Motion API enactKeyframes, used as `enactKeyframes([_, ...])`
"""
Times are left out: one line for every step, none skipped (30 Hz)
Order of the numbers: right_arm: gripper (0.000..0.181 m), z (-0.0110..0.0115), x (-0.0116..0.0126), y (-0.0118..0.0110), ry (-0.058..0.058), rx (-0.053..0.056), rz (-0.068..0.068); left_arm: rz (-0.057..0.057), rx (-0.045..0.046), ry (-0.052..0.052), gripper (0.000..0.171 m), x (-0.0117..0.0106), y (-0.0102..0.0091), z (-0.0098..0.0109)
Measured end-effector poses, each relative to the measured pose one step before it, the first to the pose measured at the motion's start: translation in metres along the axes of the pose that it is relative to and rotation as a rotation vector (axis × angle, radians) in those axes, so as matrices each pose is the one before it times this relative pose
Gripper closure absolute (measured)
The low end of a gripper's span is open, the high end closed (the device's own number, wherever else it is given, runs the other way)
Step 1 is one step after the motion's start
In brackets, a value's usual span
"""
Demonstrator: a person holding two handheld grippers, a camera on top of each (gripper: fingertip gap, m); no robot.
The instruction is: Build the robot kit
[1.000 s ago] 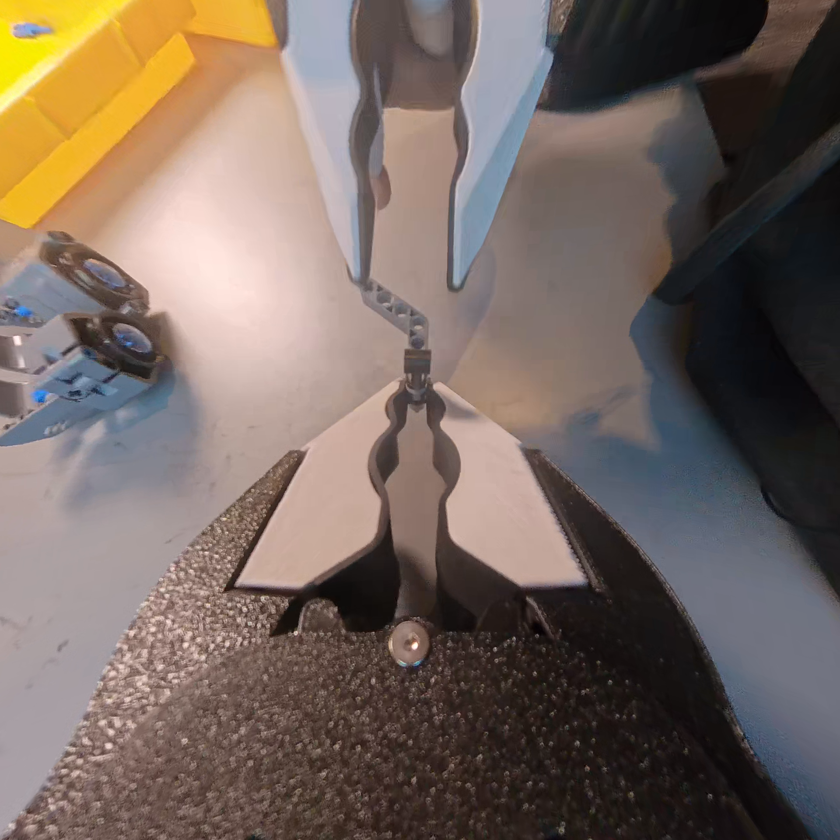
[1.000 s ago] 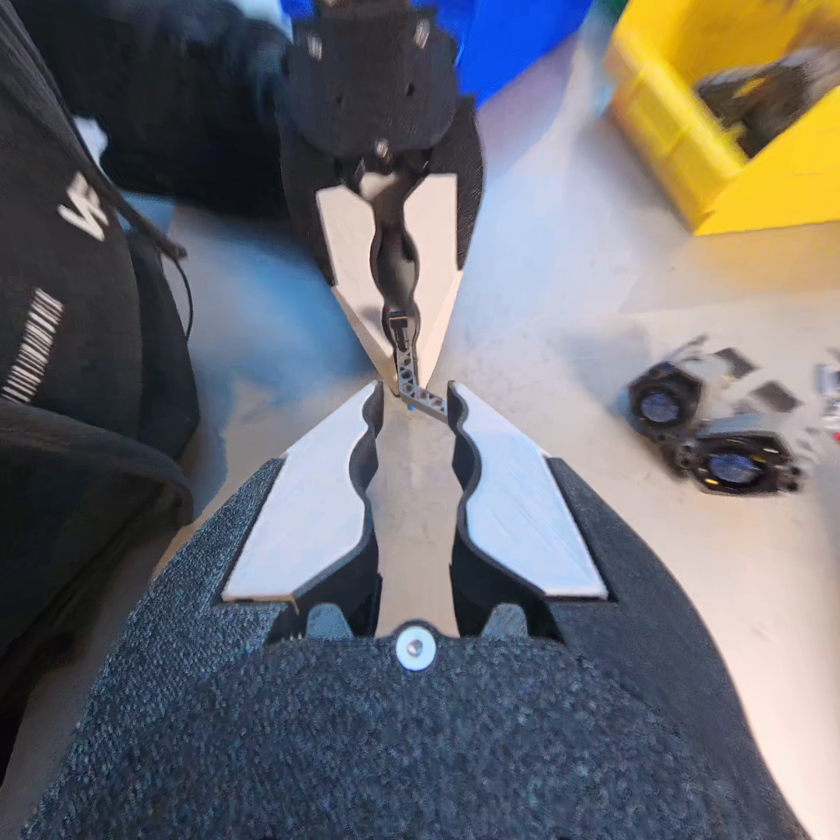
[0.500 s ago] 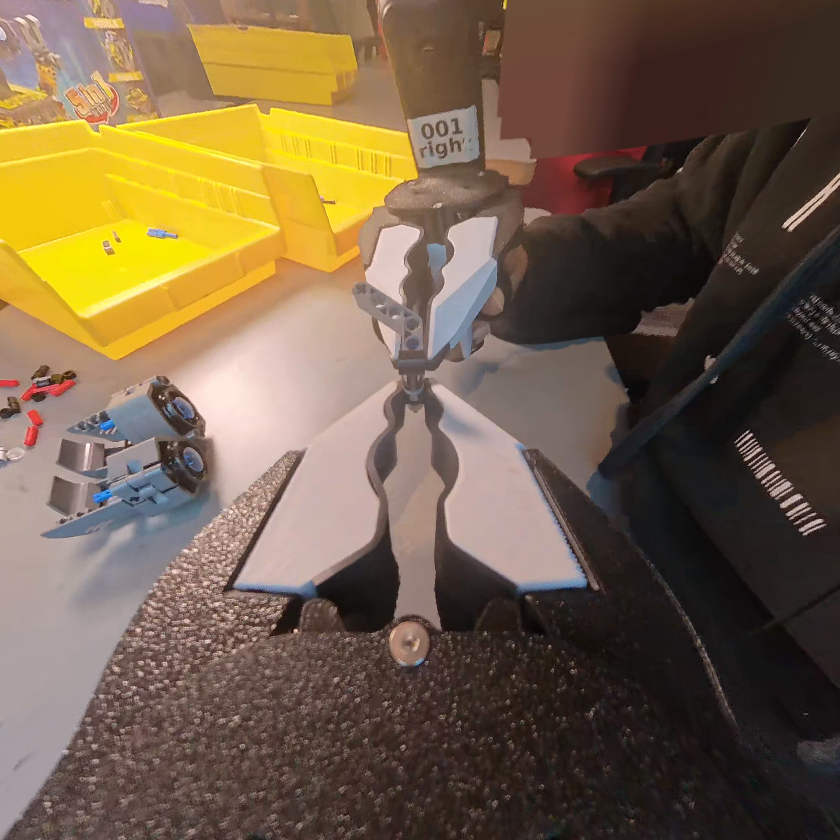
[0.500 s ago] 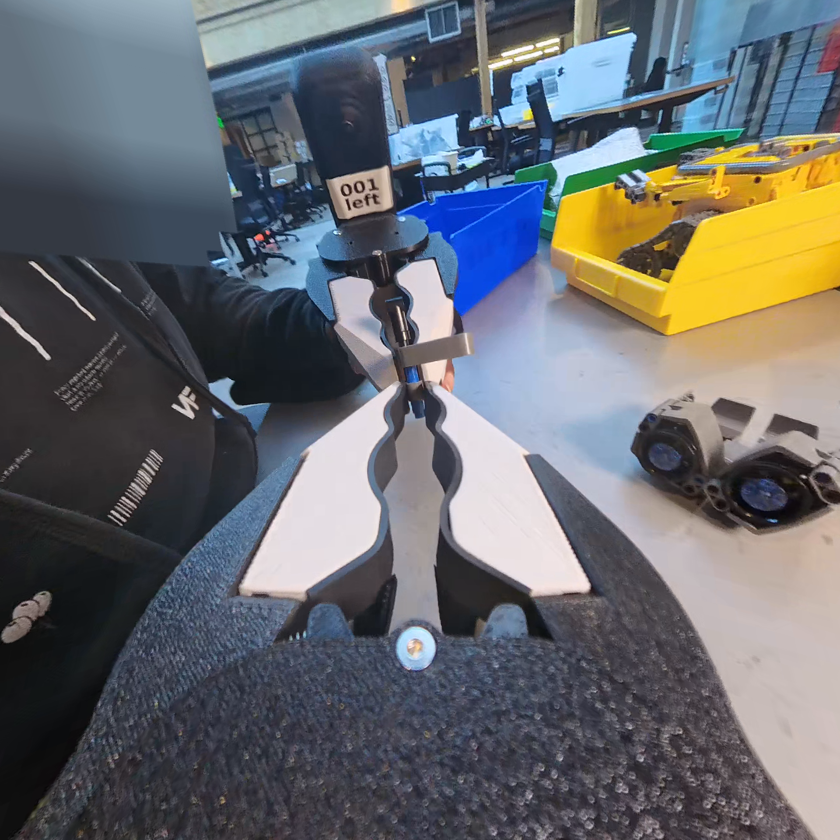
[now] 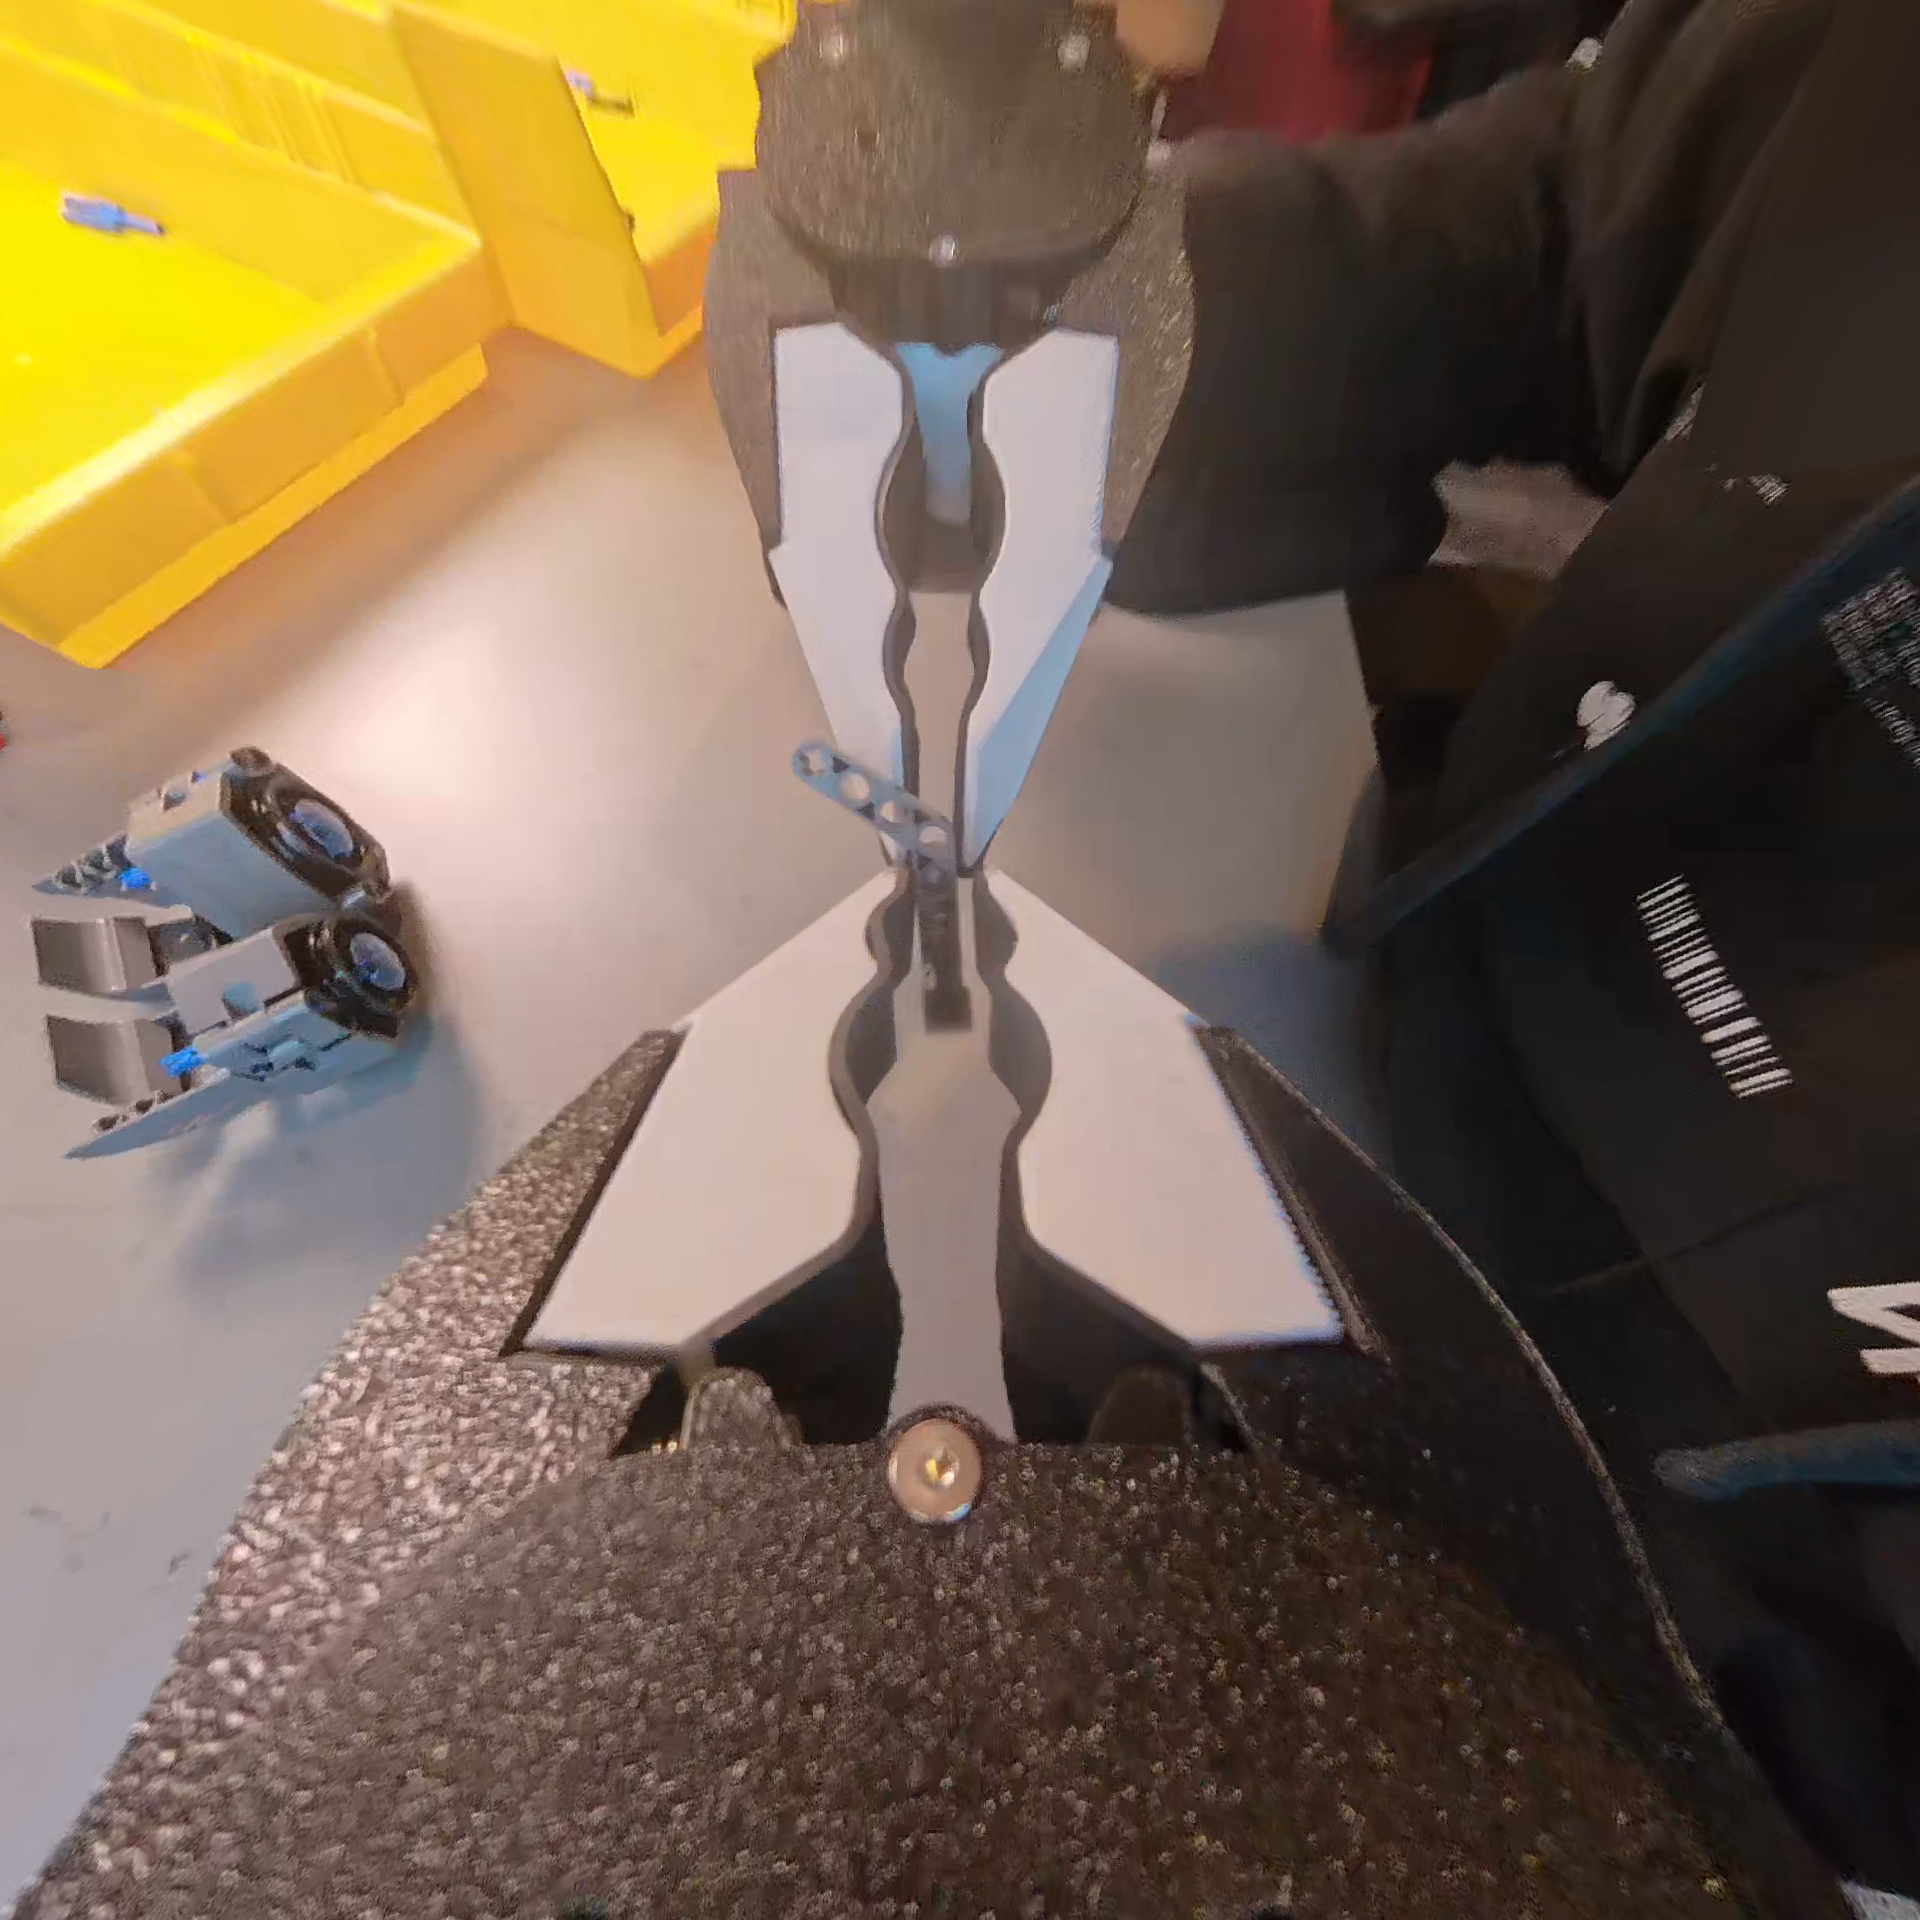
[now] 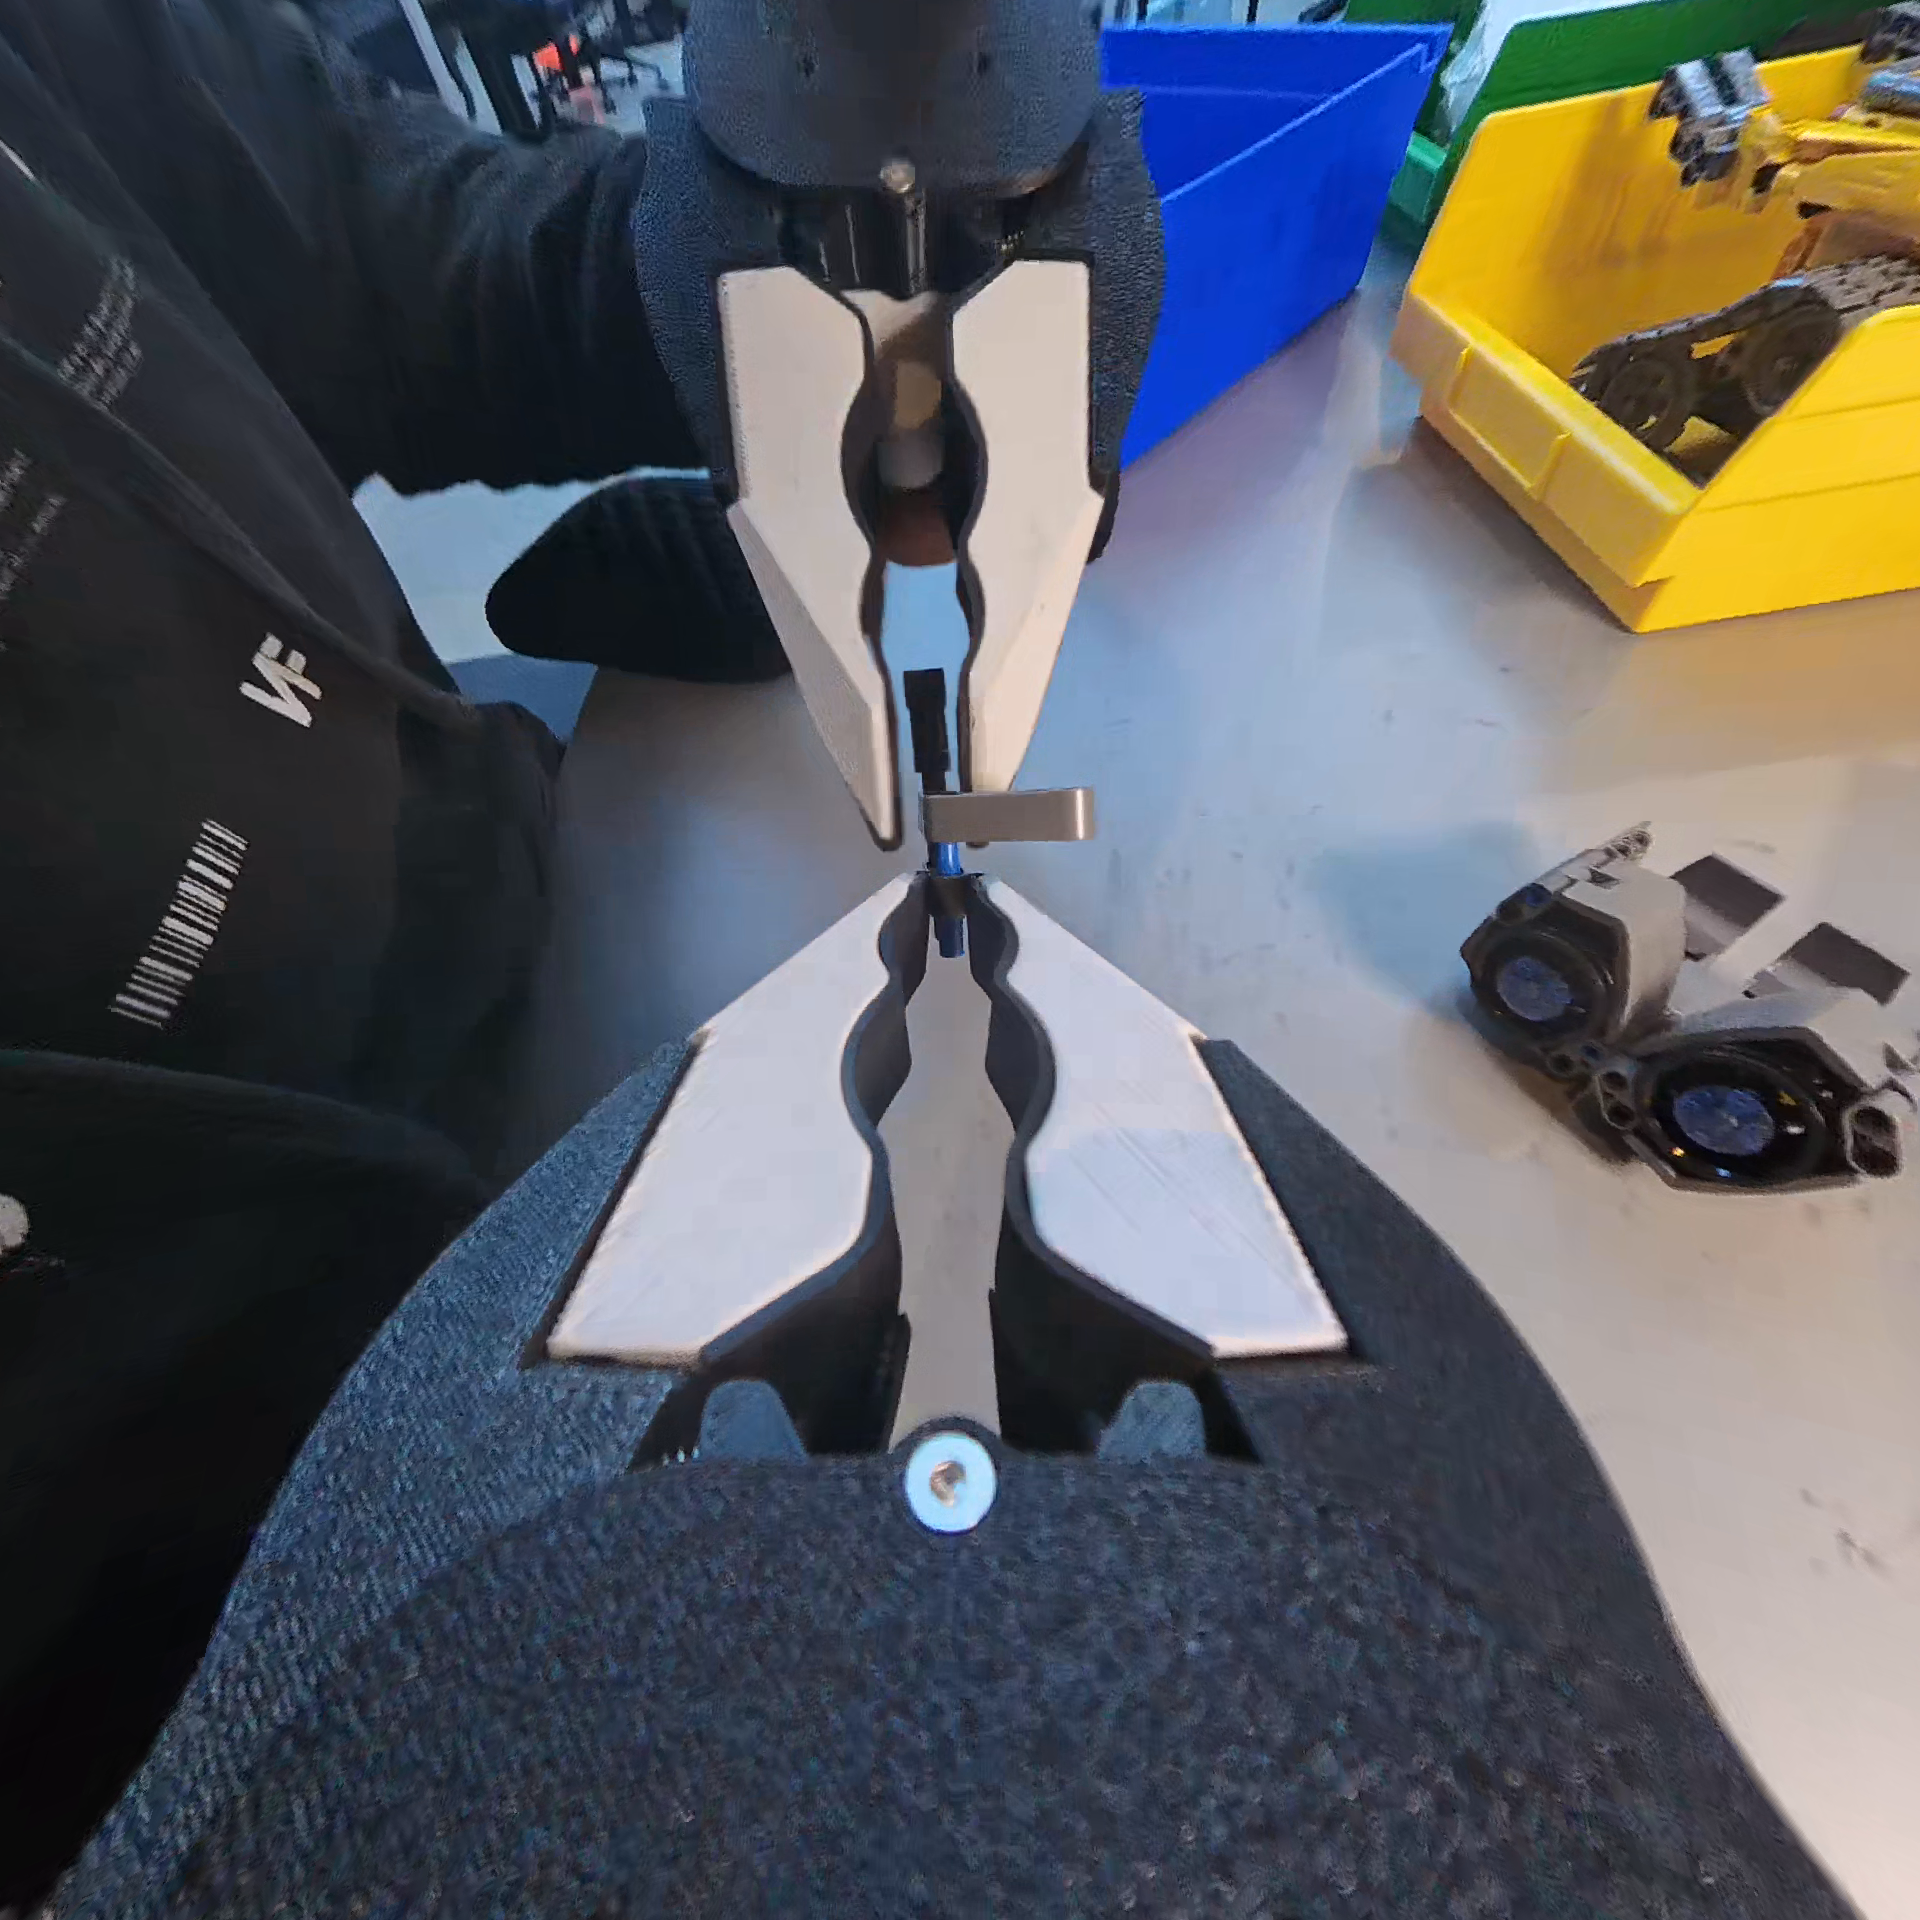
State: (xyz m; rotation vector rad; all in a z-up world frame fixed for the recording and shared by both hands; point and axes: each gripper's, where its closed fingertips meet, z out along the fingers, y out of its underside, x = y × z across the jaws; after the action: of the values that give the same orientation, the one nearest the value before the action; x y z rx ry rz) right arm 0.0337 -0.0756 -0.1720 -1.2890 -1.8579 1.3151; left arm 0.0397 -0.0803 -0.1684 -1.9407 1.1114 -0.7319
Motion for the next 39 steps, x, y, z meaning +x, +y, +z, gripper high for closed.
enactKeyframes([0.176, 0.0018, -0.00003, 0.00195, 0.0076, -0.0249, -0.02, 0.0103, -0.02536, -0.0122, 0.165, -0.00112, 0.00355, 0.00168])
enactKeyframes([0.176, 0.00106, -0.00021, 0.00209, 0.0054, -0.0204, -0.0188, 0.0049, -0.00878, 0.0012, 0.165, 0.00061, 0.00194, 0.00094])
enactKeyframes([0.176, 0.00003, -0.00143, 0.00015, -0.0056, -0.0001, -0.0001, 0.001, 0.0096, 0.0062, 0.165, 0.00102, -0.00028, -0.00013])
enactKeyframes([0.176, -0.00112, -0.00051, -0.00151, -0.0029, 0.0178, 0.0081, -0.0065, 0.02858, 0.0028, 0.165, 0.00015, -0.00227, -0.00091])
enactKeyframes([0.176, -0.00245, 0.00056, -0.00312, -0.0004, 0.0306, 0.0137, -0.0116, 0.04705, 0.0012, 0.165, -0.00045, -0.00421, -0.00148])
enactKeyframes([0.176, -0.0035, 0.00055, -0.00544, -0.0019, 0.0444, 0.0147, -0.0164, 0.06618, 0.0059, 0.165, -0.00027, -0.00627, -0.00239])
enactKeyframes([0.176, -0.00418, -0.00021, -0.00804, -0.0033, 0.0585, 0.0078, -0.0228, 0.08009, 0.014, 0.165, 0.00047, -0.00803, -0.00309])
enactKeyframes([0.176, -0.00398, -0.00114, -0.00989, -0.0073, 0.0669, 0.0058, -0.0254, 0.0844, 0.0172, 0.165, 0.00092, -0.00878, -0.00318])
enactKeyframes([0.175, -0.0031, -0.00076, -0.0097, -0.0039, 0.0636, 0.0056, -0.0245, 0.07847, 0.0123, 0.165, 0.0, -0.00833, -0.0028])
enactKeyframes([0.168, -0.00256, -0.0003, -0.00884, -0.0024, 0.0576, 0.0029, -0.0178, 0.07025, 0.0071, 0.165, -0.00044, -0.00753, -0.00227])
enactKeyframes([0.162, -0.00216, -0.00018, -0.00688, -0.0044, 0.0432, 0.0074, -0.0145, 0.06581, 0.009, 0.164, -0.00002, -0.00725, -0.00187])
enactKeyframes([0.162, -0.00151, -0.00049, -0.00454, -0.0068, 0.0263, 0.0092, -0.0163, 0.05923, 0.012, 0.165, 0.00036, -0.00689, -0.00123])
enactKeyframes([0.162, -0.00046, 0.00027, -0.0038, 0.0014, 0.0235, 0.006, -0.0127, 0.04558, 0.0133, 0.165, 0.00073, -0.0053, -0.00026])
enactKeyframes([0.163, 0.00063, 0.00026, -0.00313, 0.0057, 0.0178, 0.0006, -0.0057, 0.02575, 0.0095, 0.165, 0.00053, -0.00254, 0.00078])
enactKeyframes([0.166, 0.00148, -0.00032, -0.00258, 0.0051, 0.0135, -0.0069, -0.0008, 0.01345, 0.0105, 0.165, 0.0009, -0.00088, 0.00156])
enactKeyframes([0.169, 0.00193, -0.0004, -0.00146, 0.0067, 0.004, -0.01, -0.005, 0.01705, 0.0117, 0.165, 0.00092, -0.00163, 0.00145])
enactKeyframes([0.175, 0.0022, -0.00008, 0.00064, 0.0088, -0.0116, -0.0124, -0.0056, 0.02166, 0.0134, 0.165, 0.00108, -0.0024, 0.00093])
enactKeyframes([0.175, 0.00049, -0.00015, -0.00169, 0.0059, 0.0036, -0.0134, -0.0004, 0.01196, 0.0096, 0.165, 0.00054, -0.00146, 0.00032])
enactKeyframes([0.175, -0.00016, 0.00023, -0.00132, 0.0044, 0.0004, -0.0008, 0.0083, 0.00448, 0.0031, 0.165, 0.00006, -0.0008, 0.00017])
enactKeyframes([0.176, 0.00005, 0.0001, -0.00045, 0.0053, -0.0011, -0.0034, 0.011, -0.00104, 0.0025, 0.165, 0.00016, -0.00019, 0.00012])
enactKeyframes([0.175, 0.00008, -0.00001, 0.00088, 0.0052, -0.0118, -0.0067, 0.0063, -0.00571, 0.0053, 0.165, -0.00004, 0.00115, -0.00025])
enactKeyframes([0.175, 0.00038, 0.00012, 0.00199, 0.0043, -0.0226, -0.0042, 0.0002, -0.0046, 0.0076, 0.165, -0.00017, 0.00175, -0.00058])
enactKeyframes([0.176, 0.00055, 0.00039, 0.00221, 0.0036, -0.0265, -0.0008, -0.0055, -0.00253, 0.0064, 0.165, -0.00058, 0.00187, -0.00074])
enactKeyframes([0.176, 0.00085, 0.00045, 0.00224, -0.0001, -0.0253, 0.0093, 0.0, -0.00082, 0.0044, 0.165, -0.00043, 0.00161, -0.0008])
enactKeyframes([0.176, 0.00062, 0.00018, 0.00138, -0.0048, -0.0144, 0.0111, 0.0056, 0.00156, 0.0018, 0.164, -0.00032, 0.001, -0.00055])
enactKeyframes([0.176, 0.00076, 0.00097, 0.00123, -0.0015, -0.0084, 0.0193, 0.0109, 0.00107, -0.0015, 0.164, -0.00072, 0.0007, -0.00022])
enactKeyframes([0.176, 0.00019, 0.00095, 0.0006, -0.0026, -0.0008, 0.0208, 0.0112, -0.00189, -0.0031, 0.165, -0.00094, 0.00076, -0.00002])
enactKeyframes([0.176, -0.00009, 0.00106, 0.00156, 0.0006, -0.0071, 0.0129, 0.014, -0.01019, -0.0038, 0.165, -0.00069, 0.00184, 0.00018])
enactKeyframes([0.176, 0.0003, 0.00021, 0.0031, 0.0001, -0.0188, 0.0005, 0.0191, -0.01786, -0.0013, 0.165, 0.00009, 0.00261, 0.00016])
enactKeyframes([0.176, 0.00046, -0.00059, 0.00322, -0.0026, -0.0247, -0.0034, 0.0272, -0.02445, -0.0013, 0.165, 0.00053, 0.00327, -0.00002])
enactKeyframes([0.176, 0.00084, -0.00043, 0.00352, -0.0008, -0.0267, -0.0079, 0.026, -0.03042, -0.0042, 0.165, 0.00011, 0.00328, -0.00012])
enactKeyframes([0.176, 0.00097, 0.00092, 0.00363, 0.0078, -0.0271, -0.0179, 0.0248, -0.03777, -0.0067, 0.164, -0.0006, 0.00383, 0.00002])
enactKeyframes([0.176, 0.00156, 0.00069, 0.00412, 0.0042, -0.026, -0.0136, 0.024, -0.03921, -0.0023, 0.164, -0.00028, 0.00375, 0.00009])
enactKeyframes([0.176, 0.00184, -0.00037, 0.00316, -0.0048, -0.016, -0.004, 0.0253, -0.03084, 0.0015, 0.164, 0.00053, 0.00281, -0.00016])
enactKeyframes([0.177, 0.00111, -0.00076, 0.00136, -0.0048, -0.003, -0.0027, 0.0167, -0.02184, 0.0022, 0.164, 0.00062, 0.00214, 0.00018])
enactKeyframes([0.177, 0.00006, -0.00015, 0.0029, 0.0027, -0.0184, -0.0147, 0.0128, -0.02662, -0.0009, 0.164, 0.00015, 0.00401, 0.00129])
enactKeyframes([0.177, 0.0, 0.00018, 0.0049, 0.0058, -0.0306, -0.0249, 0.0094, -0.02481, -0.001, 0.164, 0.00013, 0.00423, 0.00169])
enactKeyframes([0.177, 0.00013, -0.00001, 0.00204, -0.0016, -0.0091, 0.0027, -0.0008, 0.00254, -0.0027, 0.164, -0.00011, 0.0006, 0.00064])
enactKeyframes([0.178, -0.00057, 0.00048, -0.00202, -0.0071, 0.0222, 0.0247, -0.0176, 0.02139, -0.006, 0.164, -0.00127, -0.00157, 0.00001])
